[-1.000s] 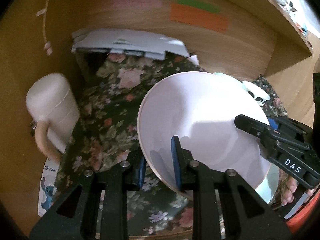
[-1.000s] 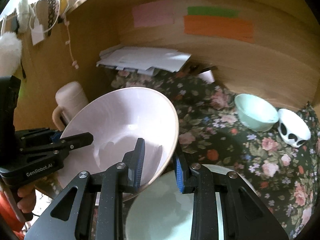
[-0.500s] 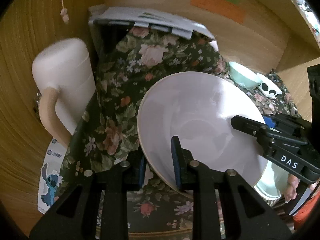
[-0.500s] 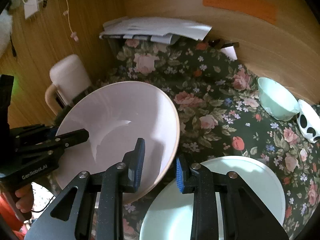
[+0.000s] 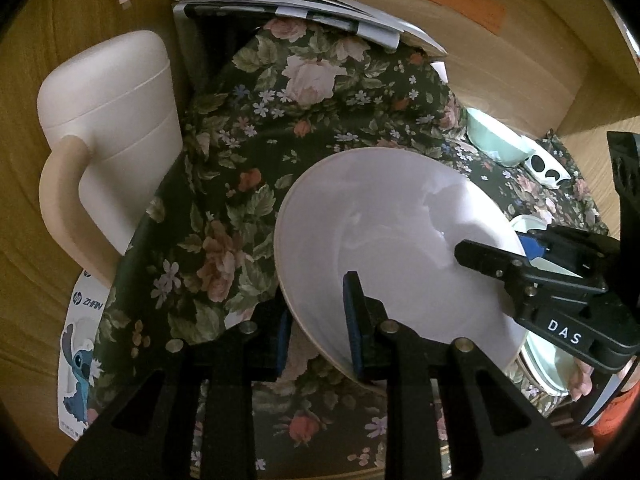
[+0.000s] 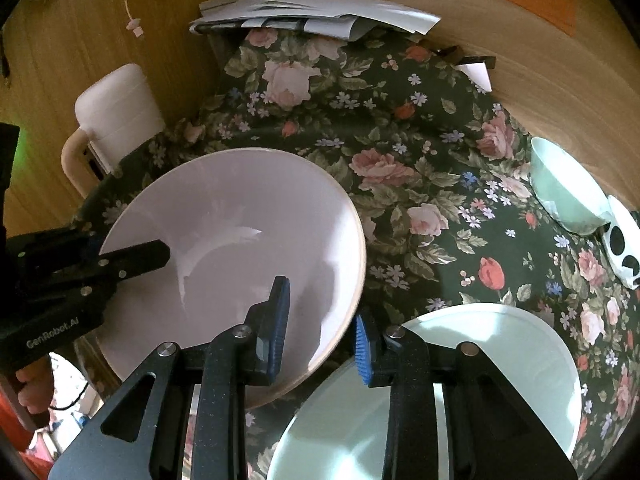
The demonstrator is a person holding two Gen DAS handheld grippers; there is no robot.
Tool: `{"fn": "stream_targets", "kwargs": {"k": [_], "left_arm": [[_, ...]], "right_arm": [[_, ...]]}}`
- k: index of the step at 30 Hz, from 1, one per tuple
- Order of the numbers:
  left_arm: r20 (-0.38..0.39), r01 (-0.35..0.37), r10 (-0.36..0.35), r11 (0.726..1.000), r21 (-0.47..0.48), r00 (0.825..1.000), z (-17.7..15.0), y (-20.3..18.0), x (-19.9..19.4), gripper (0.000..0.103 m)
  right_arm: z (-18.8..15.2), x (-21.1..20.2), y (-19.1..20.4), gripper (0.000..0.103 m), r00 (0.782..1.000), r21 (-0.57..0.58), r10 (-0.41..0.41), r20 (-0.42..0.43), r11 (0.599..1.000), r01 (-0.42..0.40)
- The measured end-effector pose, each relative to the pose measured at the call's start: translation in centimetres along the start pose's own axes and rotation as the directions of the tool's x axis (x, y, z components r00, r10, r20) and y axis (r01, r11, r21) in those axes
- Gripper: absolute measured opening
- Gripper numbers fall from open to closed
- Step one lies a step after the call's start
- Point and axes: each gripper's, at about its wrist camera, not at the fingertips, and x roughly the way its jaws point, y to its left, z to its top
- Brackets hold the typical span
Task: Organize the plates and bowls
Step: 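Lower the pale pink bowl onto the mint-green plate and open both grippers, then move both grippers to the mint-green bowl rim and close them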
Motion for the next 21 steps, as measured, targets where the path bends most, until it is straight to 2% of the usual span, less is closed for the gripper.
{"fn": "stream_targets", "kwargs": {"k": [4, 8, 11, 17, 21], "left_arm": [[0.039, -0.046, 0.046, 0.999, 0.015, 0.998, 0.1, -0.3, -0.8, 0.028], [0.096, -0.075, 0.073, 0.997, 0.018, 0.993, 0.7, -0.5, -2.8, 0.047], [0.166, -0.102, 0.095, 0.994, 0.033, 0.981, 1.3, -1.4, -4.8, 0.052], [0.275, -0.067, 0.042, 0.994, 0.081, 0.961, 2.8, -4.2, -7.7, 0.072], [0.323, -0.051, 0.007, 0.990, 0.128, 0.946, 3.9, -6.9, -8.4, 0.079]], "right_arm": [[0.0, -1.2, -0.4, 0.028, 1.000, -0.002, -0.001, 0.031, 1.000, 0.001], [0.0, -3.4, -1.4, 0.031, 0.996, 0.008, 0.004, 0.090, 1.000, -0.005], [0.2, -5.7, -2.6, 0.038, 0.989, 0.022, -0.007, 0.148, 1.000, 0.004], [0.9, -9.8, -6.2, 0.044, 0.964, 0.047, -0.092, 0.248, 0.995, 0.083], [1.4, -11.5, -8.9, 0.047, 0.948, 0.078, -0.155, 0.278, 0.987, 0.139]]}}
